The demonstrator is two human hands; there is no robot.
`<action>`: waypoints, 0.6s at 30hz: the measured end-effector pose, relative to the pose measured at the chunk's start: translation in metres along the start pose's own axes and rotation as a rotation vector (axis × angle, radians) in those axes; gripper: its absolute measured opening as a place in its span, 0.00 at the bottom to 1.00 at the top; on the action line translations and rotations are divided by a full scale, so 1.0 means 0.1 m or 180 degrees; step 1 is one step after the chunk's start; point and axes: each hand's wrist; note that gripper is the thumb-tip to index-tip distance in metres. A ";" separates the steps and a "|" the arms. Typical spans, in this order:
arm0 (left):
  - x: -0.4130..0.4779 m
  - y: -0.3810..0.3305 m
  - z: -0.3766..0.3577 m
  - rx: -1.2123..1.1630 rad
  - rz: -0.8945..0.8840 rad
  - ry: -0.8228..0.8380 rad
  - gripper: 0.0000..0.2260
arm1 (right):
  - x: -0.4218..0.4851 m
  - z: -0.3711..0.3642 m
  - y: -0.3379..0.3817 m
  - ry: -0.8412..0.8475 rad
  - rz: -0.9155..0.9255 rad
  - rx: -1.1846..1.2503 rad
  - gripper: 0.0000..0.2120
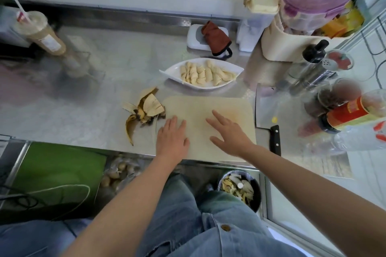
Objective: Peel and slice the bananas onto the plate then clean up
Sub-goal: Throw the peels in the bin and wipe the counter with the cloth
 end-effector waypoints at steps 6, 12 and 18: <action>0.14 0.07 0.16 0.0161 -0.0144 -0.0184 0.18 | 0.08 0.01 0.04 0.0263 -0.0097 -0.0355 0.25; 0.53 0.09 0.55 -0.0295 -0.0036 -0.0758 0.13 | 0.42 0.27 -0.02 -0.0013 -0.0204 -0.0030 0.14; 1.22 0.22 1.01 -0.0715 -0.0079 -0.1273 0.10 | 0.92 0.66 -0.13 -0.0538 -0.0774 0.0760 0.11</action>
Point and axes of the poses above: each hand's wrist, its own x-axis towards the middle knuckle, its own z-axis out of the back of the hand, y = z × x, and after that the axes turned 4 degrees about z, right-handed
